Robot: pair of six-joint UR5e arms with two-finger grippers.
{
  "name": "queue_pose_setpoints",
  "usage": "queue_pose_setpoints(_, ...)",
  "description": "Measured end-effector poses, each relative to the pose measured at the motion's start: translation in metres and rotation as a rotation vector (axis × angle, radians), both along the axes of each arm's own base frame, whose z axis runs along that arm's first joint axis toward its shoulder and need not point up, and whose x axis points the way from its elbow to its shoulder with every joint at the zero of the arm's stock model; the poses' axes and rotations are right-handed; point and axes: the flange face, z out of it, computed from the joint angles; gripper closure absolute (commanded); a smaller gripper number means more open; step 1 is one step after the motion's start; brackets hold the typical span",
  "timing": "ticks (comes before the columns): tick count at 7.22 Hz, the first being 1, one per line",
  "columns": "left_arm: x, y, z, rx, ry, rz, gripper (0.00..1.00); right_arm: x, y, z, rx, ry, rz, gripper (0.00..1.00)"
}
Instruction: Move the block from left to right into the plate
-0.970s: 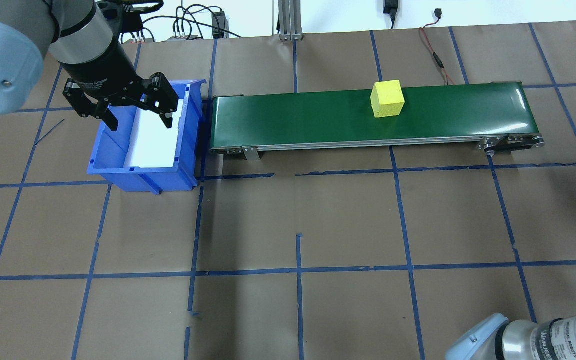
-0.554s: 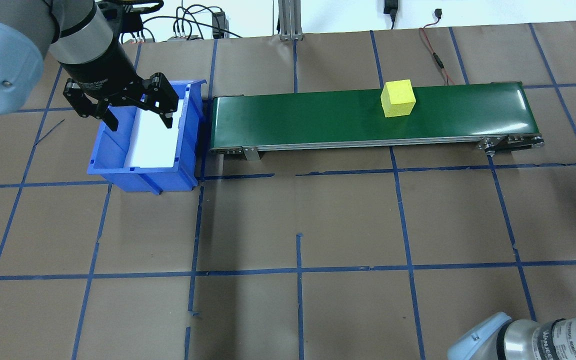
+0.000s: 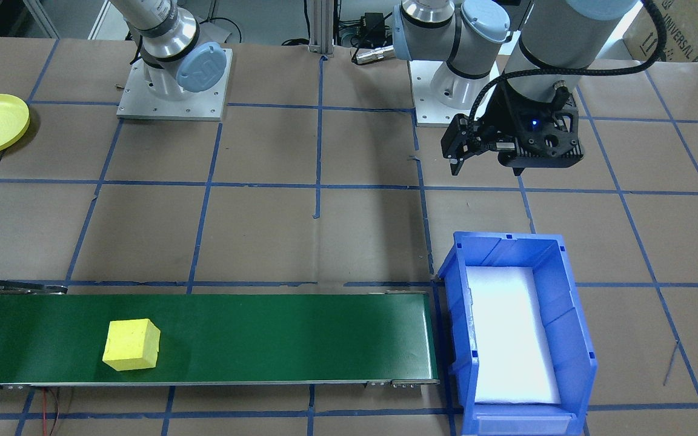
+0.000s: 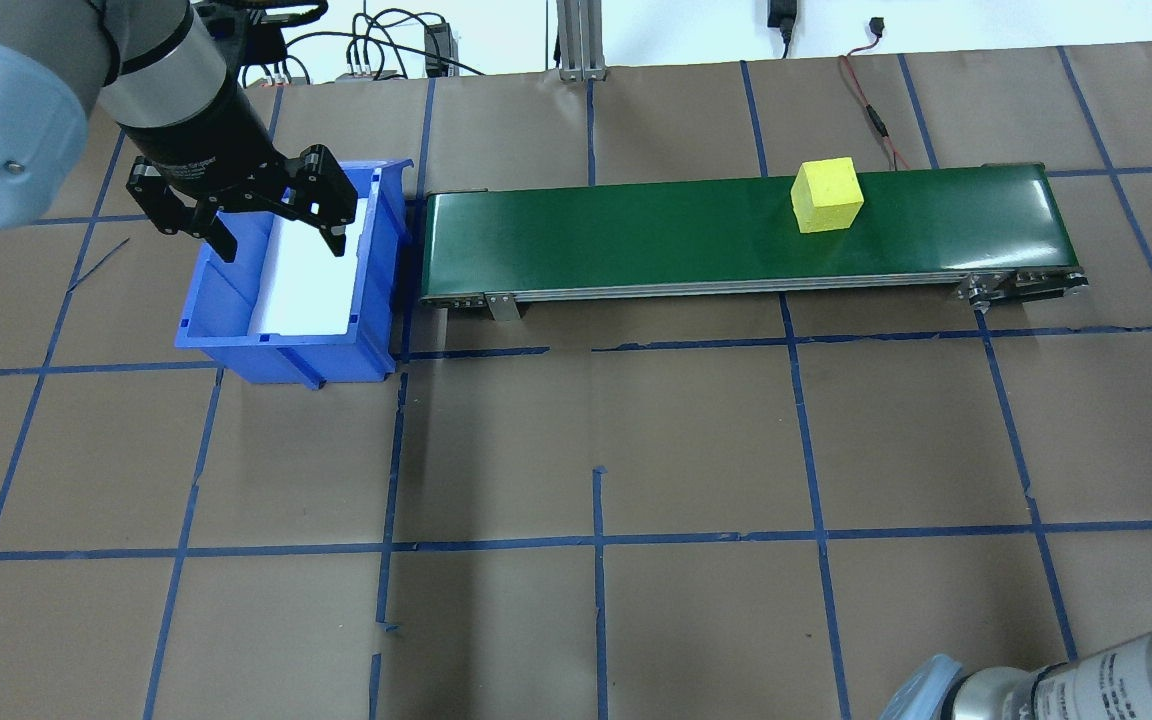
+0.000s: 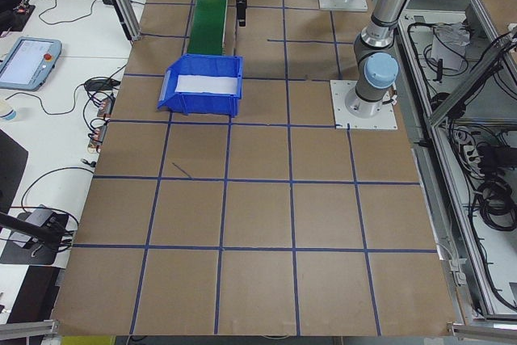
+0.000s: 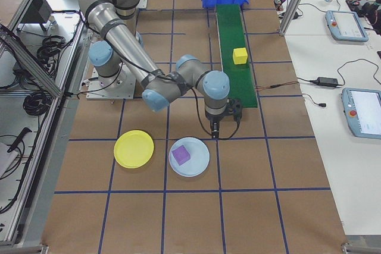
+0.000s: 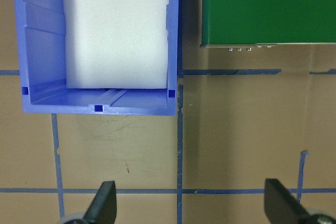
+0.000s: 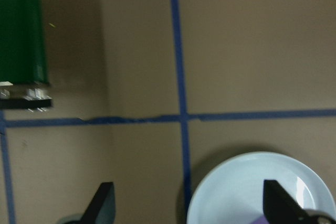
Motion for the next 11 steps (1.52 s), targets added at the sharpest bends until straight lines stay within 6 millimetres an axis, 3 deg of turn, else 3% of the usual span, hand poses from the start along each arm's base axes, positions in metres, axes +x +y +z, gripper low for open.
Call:
queue_pose_setpoints(2, 0.000, 0.000, 0.000, 0.000, 0.001, -0.001, 0.00, 0.074, -0.044, 0.005, -0.058, -0.073, 0.055, 0.00)
queue_pose_setpoints(5, 0.001, 0.000, -0.001, 0.001, 0.001, -0.001, 0.00, 0.180, -0.082, 0.000, -0.069, -0.121, 0.138, 0.00)
queue_pose_setpoints(6, 0.001, 0.000, -0.001, 0.001, 0.001, 0.000, 0.00, 0.203, -0.090, -0.004, -0.085, -0.159, 0.144, 0.00)
queue_pose_setpoints(9, 0.001, 0.000, 0.000, 0.000, 0.001, 0.000, 0.00, 0.248, -0.109, -0.024, -0.104, -0.253, 0.088, 0.00)
queue_pose_setpoints(11, 0.001, 0.000, 0.000, 0.001, 0.001, 0.000, 0.00, 0.253, -0.121, -0.049, -0.112, -0.254, 0.078, 0.06)
